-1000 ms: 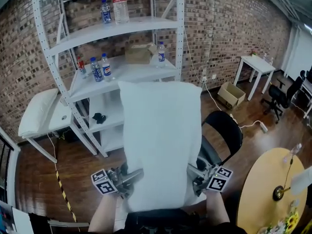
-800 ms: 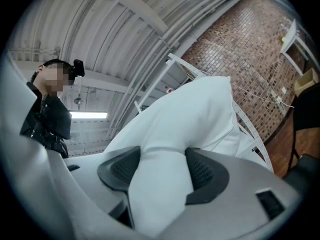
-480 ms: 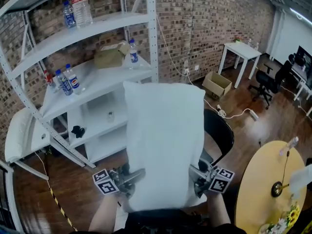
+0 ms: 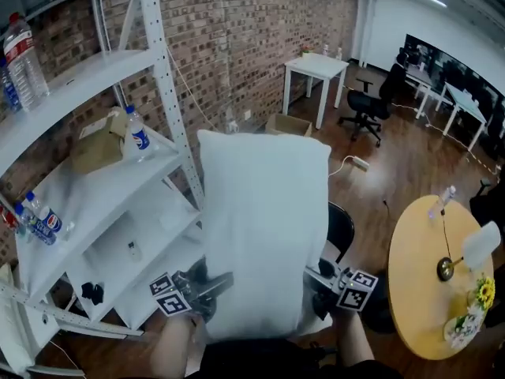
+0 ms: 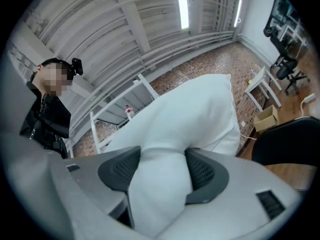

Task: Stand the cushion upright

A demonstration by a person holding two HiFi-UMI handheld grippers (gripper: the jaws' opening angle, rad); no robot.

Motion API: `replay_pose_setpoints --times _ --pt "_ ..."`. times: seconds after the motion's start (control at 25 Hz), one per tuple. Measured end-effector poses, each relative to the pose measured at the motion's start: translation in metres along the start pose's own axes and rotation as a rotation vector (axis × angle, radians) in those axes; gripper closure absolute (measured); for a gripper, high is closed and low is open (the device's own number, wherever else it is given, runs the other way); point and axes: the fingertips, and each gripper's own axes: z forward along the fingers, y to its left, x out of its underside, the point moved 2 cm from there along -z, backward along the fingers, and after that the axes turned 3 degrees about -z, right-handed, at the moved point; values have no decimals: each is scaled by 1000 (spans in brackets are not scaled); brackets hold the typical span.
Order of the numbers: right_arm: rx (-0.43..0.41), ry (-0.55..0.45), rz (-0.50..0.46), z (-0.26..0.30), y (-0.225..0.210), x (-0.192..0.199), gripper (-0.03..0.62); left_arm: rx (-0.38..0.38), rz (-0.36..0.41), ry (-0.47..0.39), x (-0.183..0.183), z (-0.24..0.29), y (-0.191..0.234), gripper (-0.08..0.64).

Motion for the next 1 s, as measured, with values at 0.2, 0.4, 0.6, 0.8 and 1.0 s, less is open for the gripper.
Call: replay_pose_setpoints --times 0.2,0.4,0.6,0.8,1.0 --pt "127 -70 3 21 -17 3 330 91 -70 86 -20 17 51 219" --pt "239 -116 7 30 -33 3 330 155 -146 153 -23 37 90 219" --pt "367 -163 3 4 -45 1 330 234 -220 234 0 74 108 219" --pt "462 -213 8 -25 -82 -5 330 287 -255 303 30 125 134 219" --pt "541 -248 -5 -51 -116 -20 330 326 -301 382 57 178 155 218"
